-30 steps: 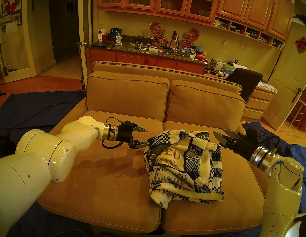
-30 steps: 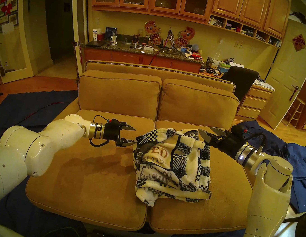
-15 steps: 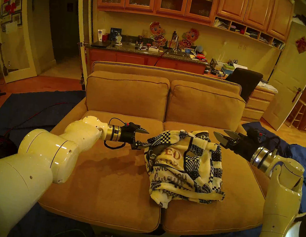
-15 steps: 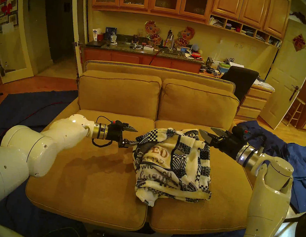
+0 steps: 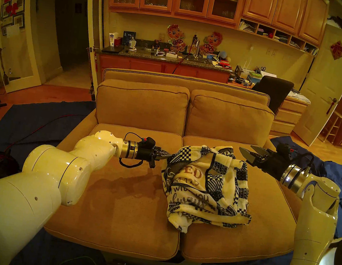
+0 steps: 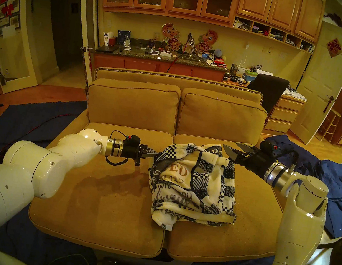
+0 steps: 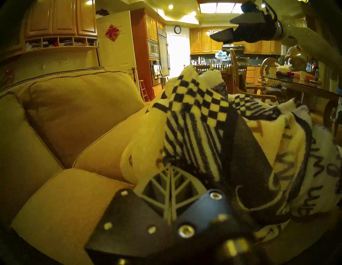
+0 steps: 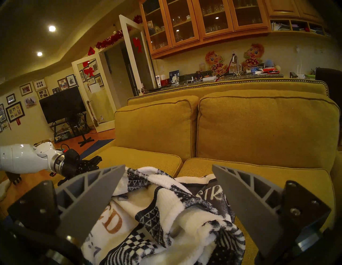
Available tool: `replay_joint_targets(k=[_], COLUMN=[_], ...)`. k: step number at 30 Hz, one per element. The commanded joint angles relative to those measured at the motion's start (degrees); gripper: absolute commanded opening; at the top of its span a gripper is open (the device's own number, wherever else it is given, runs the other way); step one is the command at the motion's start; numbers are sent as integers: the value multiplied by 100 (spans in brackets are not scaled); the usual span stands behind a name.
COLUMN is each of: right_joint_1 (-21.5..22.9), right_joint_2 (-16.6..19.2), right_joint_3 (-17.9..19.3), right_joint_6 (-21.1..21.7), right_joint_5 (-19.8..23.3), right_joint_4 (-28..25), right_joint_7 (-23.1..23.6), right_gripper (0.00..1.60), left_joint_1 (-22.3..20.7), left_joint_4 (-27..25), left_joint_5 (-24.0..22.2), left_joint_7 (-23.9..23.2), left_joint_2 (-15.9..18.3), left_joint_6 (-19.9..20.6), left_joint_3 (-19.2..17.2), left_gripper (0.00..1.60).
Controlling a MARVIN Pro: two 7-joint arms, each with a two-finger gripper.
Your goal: Fold the blanket in half twice
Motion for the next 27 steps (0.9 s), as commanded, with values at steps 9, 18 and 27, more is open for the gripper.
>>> replay_joint_targets(k=[9,18,27], right_joint_1=[47,43,31], right_joint_2=[-8,-18,-27], right_joint_3=[-15,-2,18], right_joint_6=[-17,-15,-12], right_joint_5=[2,2,7], right_joint_4=[-23,-22,-42], right_joint_7=[-14,-23,-34], right_gripper=[160,160,160], left_joint_1=[-233,-312,-72], left_joint_4=[19,-213,-577], left_joint_5=[-601,-1157,-1078], left_joint_7=[-359,-810,-718], left_joint_2=[155,-37,6], left_joint_6=[79,-43,-101], left_joint_3=[-637,-1160,-828], left_gripper=[0,0,0])
